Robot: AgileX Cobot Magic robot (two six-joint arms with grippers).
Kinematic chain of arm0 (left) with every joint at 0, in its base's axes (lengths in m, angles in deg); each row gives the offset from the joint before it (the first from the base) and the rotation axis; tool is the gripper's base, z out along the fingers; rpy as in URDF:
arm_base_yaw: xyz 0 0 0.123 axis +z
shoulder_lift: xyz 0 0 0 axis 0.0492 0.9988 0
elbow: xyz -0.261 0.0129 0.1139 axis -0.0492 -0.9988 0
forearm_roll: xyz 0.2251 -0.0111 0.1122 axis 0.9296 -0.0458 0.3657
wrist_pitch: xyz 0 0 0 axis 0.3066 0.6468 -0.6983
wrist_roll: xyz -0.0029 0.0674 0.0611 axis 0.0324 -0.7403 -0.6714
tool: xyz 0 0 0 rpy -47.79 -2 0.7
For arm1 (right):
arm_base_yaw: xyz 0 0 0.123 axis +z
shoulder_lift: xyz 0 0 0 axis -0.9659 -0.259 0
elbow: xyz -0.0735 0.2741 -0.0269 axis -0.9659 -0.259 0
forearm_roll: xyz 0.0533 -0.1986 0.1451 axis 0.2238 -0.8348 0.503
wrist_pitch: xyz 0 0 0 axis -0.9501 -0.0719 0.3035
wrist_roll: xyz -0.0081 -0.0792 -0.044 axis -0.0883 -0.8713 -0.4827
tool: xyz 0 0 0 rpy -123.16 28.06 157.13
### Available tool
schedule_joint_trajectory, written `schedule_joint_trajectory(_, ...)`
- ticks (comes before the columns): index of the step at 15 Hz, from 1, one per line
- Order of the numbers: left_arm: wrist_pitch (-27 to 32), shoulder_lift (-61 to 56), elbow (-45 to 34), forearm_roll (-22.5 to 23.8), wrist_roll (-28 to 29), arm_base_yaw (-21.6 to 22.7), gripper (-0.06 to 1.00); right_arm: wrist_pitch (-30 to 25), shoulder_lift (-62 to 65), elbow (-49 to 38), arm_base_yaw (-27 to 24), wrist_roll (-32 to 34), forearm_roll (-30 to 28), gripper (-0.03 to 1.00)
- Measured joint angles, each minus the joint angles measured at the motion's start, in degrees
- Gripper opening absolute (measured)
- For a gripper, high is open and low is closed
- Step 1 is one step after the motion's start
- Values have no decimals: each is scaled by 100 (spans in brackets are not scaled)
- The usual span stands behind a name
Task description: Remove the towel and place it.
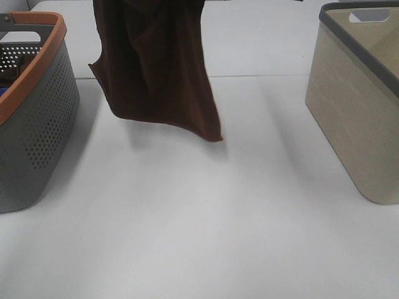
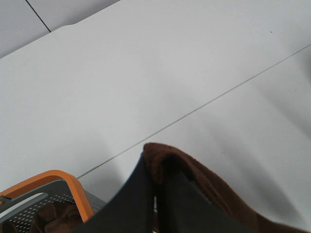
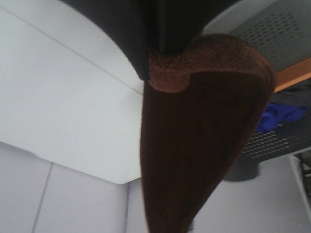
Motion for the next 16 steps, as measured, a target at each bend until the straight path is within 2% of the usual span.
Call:
schedule_joint_trajectory(1,0,0,0,0,0,0,0,-332,0,-132,0,286,-46,0)
schedule_joint_trajectory(2,6,0,0,0,0,0,0,-584,0,-246,0,710,-378,0)
schedule_joint_trajectory(3,11,0,0,0,0,0,0,-888,0,-321,0,1324,-1031,0)
schedule_joint_trajectory(4,17,0,0,0,0,0,0,-1369,0,-332,0,2223,-2011,0)
schedule_joint_trajectory(5,17,0,0,0,0,0,0,-1862,0,-281,0,3329,-3203,0)
schedule_joint_trajectory(6,17,0,0,0,0,0,0,-2561,0,-92,11,5873,-5838,0)
schedule_joint_trajectory(7,34,0,0,0,0,0,0,-2681,0,-6,11,7128,-7065,0)
schedule_joint_trajectory(8,63,0,0,0,0,0,0,-2750,0,69,11,8468,-8640,0)
schedule_joint_trajectory(9,97,0,0,0,0,0,0,-2773,0,86,11,8984,-9419,0)
schedule_joint_trajectory(11,206,0,0,6,0,0,0,-2825,-6,212,6,11167,-12233,0)
schedule_joint_trajectory(12,246,0,0,23,0,0,0,-2876,-6,309,6,12044,-13356,0)
schedule_joint_trajectory(13,286,0,0,80,0,0,0,-2899,-6,424,6,12622,-14370,0)
schedule_joint_trajectory(14,292,0,0,183,0,0,0,-2899,-63,579,6,12983,-15034,0)
schedule_joint_trajectory(16,292,11,0,510,0,0,0,-2807,-315,1071,-166,13218,-15688,0)
